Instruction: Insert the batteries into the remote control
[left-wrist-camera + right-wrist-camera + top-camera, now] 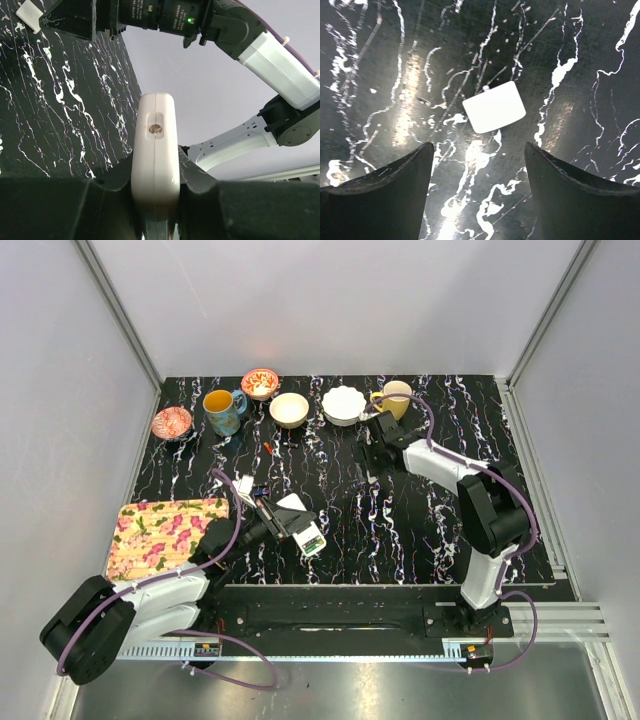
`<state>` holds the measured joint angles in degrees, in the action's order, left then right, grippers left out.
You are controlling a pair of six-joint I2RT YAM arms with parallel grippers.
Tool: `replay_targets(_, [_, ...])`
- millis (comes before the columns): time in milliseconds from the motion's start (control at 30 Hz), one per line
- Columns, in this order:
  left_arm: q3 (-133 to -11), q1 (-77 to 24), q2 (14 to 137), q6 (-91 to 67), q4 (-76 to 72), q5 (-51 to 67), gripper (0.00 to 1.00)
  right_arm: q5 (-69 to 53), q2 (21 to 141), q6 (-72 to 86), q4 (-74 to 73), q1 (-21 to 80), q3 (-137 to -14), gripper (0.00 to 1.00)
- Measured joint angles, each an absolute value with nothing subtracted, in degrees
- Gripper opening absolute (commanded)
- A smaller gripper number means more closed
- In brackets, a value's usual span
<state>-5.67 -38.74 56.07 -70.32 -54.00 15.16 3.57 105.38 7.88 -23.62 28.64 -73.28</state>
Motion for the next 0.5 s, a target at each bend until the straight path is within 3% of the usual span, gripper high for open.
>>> replay_targets(500, [-5.7, -38.7, 56.7, -70.3, -54.3, 16.3, 0.00, -3.9, 112.6, -0.3, -23.7, 24.3, -75.6, 0.84])
